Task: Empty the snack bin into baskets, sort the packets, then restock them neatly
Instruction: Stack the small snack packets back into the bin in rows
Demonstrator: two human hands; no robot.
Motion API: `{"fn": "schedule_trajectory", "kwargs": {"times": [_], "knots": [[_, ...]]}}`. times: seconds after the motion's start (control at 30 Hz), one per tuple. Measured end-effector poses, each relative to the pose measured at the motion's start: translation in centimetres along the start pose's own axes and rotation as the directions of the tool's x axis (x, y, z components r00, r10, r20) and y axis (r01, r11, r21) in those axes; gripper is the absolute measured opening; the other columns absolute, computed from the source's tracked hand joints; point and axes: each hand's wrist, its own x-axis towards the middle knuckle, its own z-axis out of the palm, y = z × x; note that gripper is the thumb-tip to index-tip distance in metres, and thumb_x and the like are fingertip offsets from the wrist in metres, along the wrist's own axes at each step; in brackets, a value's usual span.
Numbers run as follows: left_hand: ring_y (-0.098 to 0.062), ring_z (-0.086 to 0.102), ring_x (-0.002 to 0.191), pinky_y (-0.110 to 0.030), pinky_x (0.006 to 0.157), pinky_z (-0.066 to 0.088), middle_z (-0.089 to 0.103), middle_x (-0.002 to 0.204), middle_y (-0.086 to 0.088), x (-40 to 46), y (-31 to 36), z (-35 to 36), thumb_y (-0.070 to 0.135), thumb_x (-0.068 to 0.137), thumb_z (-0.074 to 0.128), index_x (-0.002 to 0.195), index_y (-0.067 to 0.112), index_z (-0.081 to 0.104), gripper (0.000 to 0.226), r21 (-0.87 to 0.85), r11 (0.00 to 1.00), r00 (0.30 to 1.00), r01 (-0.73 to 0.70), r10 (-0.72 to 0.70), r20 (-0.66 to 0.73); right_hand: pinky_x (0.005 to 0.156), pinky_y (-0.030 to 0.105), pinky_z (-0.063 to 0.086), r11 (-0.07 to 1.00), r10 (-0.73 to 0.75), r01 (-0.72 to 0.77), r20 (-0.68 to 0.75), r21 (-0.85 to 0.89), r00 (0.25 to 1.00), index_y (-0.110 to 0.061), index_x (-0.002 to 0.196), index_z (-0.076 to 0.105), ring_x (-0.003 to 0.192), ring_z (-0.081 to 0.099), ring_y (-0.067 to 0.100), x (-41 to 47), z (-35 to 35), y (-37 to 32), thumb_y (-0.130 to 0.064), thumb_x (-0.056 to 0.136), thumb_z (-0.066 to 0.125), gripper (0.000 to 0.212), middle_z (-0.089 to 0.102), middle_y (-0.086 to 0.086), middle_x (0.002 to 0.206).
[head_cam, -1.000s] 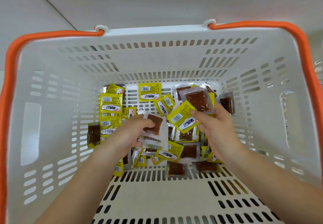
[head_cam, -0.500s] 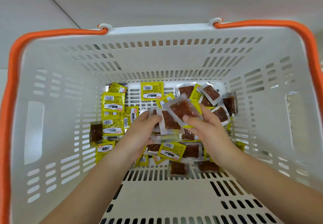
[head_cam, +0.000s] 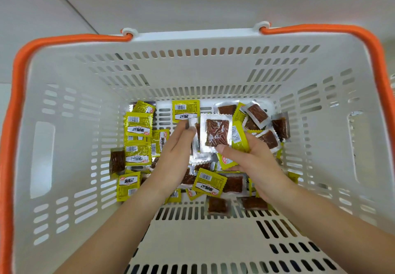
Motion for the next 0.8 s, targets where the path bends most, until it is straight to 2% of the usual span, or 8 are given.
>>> {"fn": "schedule_trajectory", "kwargs": {"times": [0.13, 0.23, 0.3, 0.4, 0.53, 0.63, 0.73, 0.8], "knots": [[-0.015, 0.058, 0.085, -0.029, 0.077, 0.045, 0.063, 0.100, -0.012, 0.1, -0.4, 0.1, 0.029, 0.094, 0.058, 0.107, 0.011, 0.056, 0.023, 0.176, 0.971, 0.985, -0.163, 0.149, 0.089, 0.068, 0.035, 0.060, 1.000, -0.006, 0.006, 0.051, 0.008, 0.999, -0.027, 0.094, 0.067, 0.081, 0.068, 0.013, -0.3, 0.2, -0.2, -0.010, 0.086, 0.067, 0.019, 0.072, 0.008, 0.095], [0.001, 0.061, 0.082, -0.011, 0.073, 0.047, 0.067, 0.095, 0.003, 0.4, -0.2, -0.2, 0.022, 0.094, 0.057, 0.107, 0.016, 0.059, 0.014, 0.073, 0.990, 0.993, -0.122, 0.122, 0.009, 0.058, 0.022, 0.057, 0.989, 0.021, -0.012, -0.059, 0.150, 0.998, -0.021, 0.094, 0.066, 0.078, 0.065, 0.013, 0.2, -0.2, -0.2, -0.009, 0.093, 0.055, 0.017, 0.071, -0.007, 0.090], [0.004, 0.063, 0.087, -0.013, 0.078, 0.049, 0.068, 0.097, 0.011, 0.9, -0.4, -0.7, 0.024, 0.094, 0.056, 0.108, 0.025, 0.060, 0.014, 0.013, 1.000, 0.999, -0.029, 0.029, -0.022, 0.069, 0.017, 0.055, 0.984, -0.121, 0.137, -0.142, 0.110, 0.983, -0.024, 0.100, 0.067, 0.086, 0.064, -0.001, 0.4, -0.6, -0.5, -0.003, 0.096, 0.045, 0.031, 0.068, -0.018, 0.096], [-0.020, 0.063, 0.108, -0.043, 0.085, 0.055, 0.069, 0.110, 0.001, 1.3, -0.3, -1.2, 0.021, 0.095, 0.053, 0.112, 0.027, 0.061, 0.020, -0.115, 0.976, 0.978, 0.183, -0.169, 0.123, 0.099, 0.014, 0.038, 0.872, -0.450, 0.453, 0.060, -0.187, 0.891, -0.035, 0.105, 0.068, 0.123, 0.046, -0.005, 0.0, -0.4, -0.6, -0.001, 0.092, 0.042, 0.045, 0.061, -0.023, 0.116], [-0.030, 0.067, 0.099, -0.046, 0.070, 0.060, 0.069, 0.114, -0.009, 1.2, 0.0, -1.0, 0.015, 0.096, 0.039, 0.123, 0.022, 0.058, 0.034, -0.317, 0.895, 0.930, 0.315, -0.223, 0.293, 0.106, 0.013, 0.029, 0.848, -0.402, 0.465, 0.264, -0.254, 0.877, -0.042, 0.105, 0.068, 0.135, 0.031, -0.003, 0.9, -0.8, 0.1, -0.007, 0.081, 0.042, 0.051, 0.046, -0.021, 0.135], [-0.029, 0.067, 0.088, -0.036, 0.055, 0.058, 0.068, 0.108, -0.012, 1.3, -0.3, -1.1, 0.019, 0.098, 0.034, 0.125, 0.020, 0.058, 0.037, -0.293, 0.900, 0.923, 0.324, -0.232, 0.308, 0.102, 0.011, 0.031, 0.873, -0.355, 0.420, 0.267, -0.249, 0.896, -0.043, 0.097, 0.073, 0.130, 0.040, -0.003, 1.0, -0.7, -0.2, -0.035, 0.088, 0.051, 0.025, 0.053, -0.024, 0.130], [-0.028, 0.067, 0.096, -0.039, 0.070, 0.056, 0.070, 0.109, -0.008, 1.0, -0.4, -0.8, 0.045, 0.096, 0.041, 0.124, 0.026, 0.060, 0.038, -0.128, 0.946, 0.904, 0.296, -0.235, 0.358, 0.092, 0.011, 0.040, 0.906, -0.348, 0.384, 0.206, -0.176, 0.915, -0.018, 0.091, 0.070, 0.119, 0.051, -0.003, 0.2, -0.9, -0.1, -0.021, 0.083, 0.056, 0.016, 0.062, -0.011, 0.121], [-0.022, 0.062, 0.110, -0.043, 0.084, 0.052, 0.068, 0.117, 0.006, 0.7, -0.5, -0.4, 0.058, 0.083, 0.056, 0.120, 0.045, 0.059, 0.040, 0.022, 0.971, 0.893, 0.237, -0.227, 0.389, 0.092, 0.011, 0.040, 0.877, -0.364, 0.412, 0.216, -0.247, 0.906, -0.022, 0.106, 0.064, 0.117, 0.050, -0.006, -0.4, -0.6, -0.1, -0.012, 0.085, 0.060, 0.023, 0.061, -0.017, 0.121]]}}
